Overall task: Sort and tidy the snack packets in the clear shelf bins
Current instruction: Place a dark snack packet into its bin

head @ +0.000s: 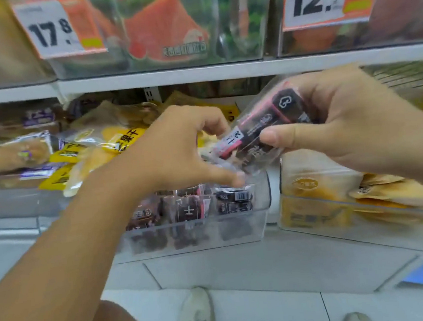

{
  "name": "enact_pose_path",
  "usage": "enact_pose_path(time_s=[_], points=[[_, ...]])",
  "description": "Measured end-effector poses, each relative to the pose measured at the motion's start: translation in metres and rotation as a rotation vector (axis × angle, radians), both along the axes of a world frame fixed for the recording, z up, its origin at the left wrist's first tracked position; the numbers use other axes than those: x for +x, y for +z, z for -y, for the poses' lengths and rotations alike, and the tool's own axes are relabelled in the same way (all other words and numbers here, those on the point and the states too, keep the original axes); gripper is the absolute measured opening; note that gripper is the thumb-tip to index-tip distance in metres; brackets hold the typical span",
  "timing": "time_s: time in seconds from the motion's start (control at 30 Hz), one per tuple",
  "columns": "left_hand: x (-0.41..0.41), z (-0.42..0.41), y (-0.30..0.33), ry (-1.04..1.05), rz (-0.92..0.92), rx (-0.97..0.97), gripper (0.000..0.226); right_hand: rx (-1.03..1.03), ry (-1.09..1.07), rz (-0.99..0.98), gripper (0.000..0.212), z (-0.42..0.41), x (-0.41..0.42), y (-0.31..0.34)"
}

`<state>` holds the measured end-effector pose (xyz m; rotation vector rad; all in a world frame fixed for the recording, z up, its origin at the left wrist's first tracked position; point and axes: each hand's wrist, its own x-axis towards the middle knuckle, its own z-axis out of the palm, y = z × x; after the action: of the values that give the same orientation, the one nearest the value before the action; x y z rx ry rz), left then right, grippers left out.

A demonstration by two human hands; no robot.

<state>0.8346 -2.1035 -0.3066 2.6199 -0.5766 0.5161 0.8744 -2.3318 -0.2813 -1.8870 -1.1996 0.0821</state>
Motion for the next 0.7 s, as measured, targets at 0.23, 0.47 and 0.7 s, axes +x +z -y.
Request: enact_pose_path(time_s=[0.23,0.47,0.7], points=[[0.020,-0.015,-0.042,0.063,-0.244,0.307,0.048,-0.329,-0.121,0.267,0.015,-0.033,0.008,-0.022],[0.022,-0.025,-0.035,0.150,-0.367,0.344,0.030,-0.823,-0.136,0.334,0.023,-0.047,0.007,-0.019],[0.019,-0.025,-0.031,0.132,-0.368,0.306,0.022,-0.921,-0.077,0.590,0.029,-0.074,-0.006,-0.038]])
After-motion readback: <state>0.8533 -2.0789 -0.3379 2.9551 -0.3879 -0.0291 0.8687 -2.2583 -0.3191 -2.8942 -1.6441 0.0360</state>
